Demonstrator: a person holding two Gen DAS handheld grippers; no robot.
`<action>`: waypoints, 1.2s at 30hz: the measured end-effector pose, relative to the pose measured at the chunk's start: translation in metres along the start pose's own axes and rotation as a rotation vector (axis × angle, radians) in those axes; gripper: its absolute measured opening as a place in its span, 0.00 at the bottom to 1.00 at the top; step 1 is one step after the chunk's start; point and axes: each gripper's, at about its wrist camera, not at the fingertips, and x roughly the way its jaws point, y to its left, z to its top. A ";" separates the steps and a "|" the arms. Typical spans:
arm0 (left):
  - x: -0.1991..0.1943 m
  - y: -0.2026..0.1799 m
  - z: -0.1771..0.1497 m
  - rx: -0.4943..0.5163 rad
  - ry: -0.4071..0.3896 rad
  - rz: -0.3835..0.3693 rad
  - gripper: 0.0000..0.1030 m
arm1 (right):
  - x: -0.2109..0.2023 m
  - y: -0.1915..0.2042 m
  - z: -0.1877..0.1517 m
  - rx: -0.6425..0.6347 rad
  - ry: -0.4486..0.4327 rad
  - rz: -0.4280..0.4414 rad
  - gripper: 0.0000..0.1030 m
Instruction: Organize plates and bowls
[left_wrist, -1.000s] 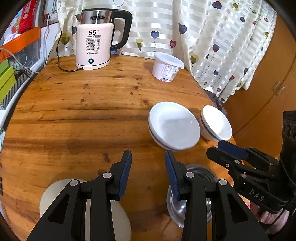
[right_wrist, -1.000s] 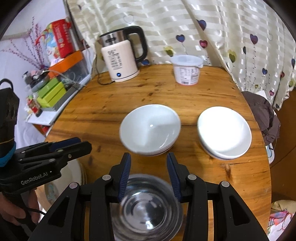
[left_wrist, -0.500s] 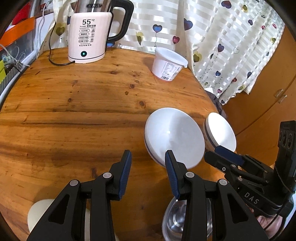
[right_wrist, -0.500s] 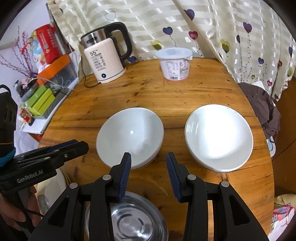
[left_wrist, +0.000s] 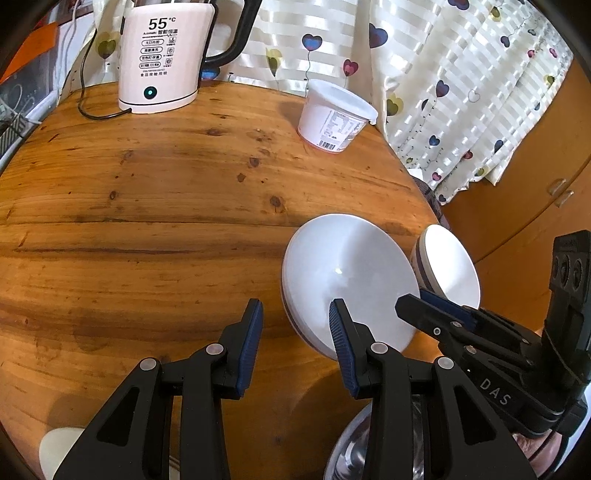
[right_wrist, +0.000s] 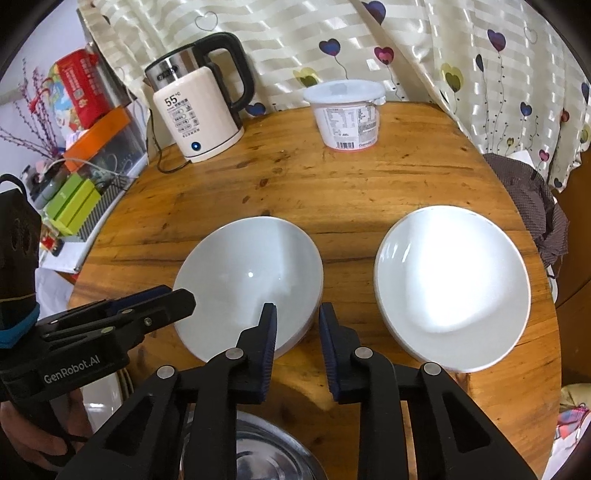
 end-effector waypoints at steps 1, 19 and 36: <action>0.001 0.000 0.000 0.000 0.001 -0.001 0.38 | 0.001 0.000 0.000 0.002 0.001 -0.001 0.22; -0.005 -0.007 -0.001 0.026 -0.017 0.001 0.23 | -0.007 0.000 0.003 0.002 -0.026 0.006 0.16; -0.049 -0.024 -0.019 0.064 -0.073 0.004 0.23 | -0.056 0.018 -0.014 -0.019 -0.088 -0.003 0.16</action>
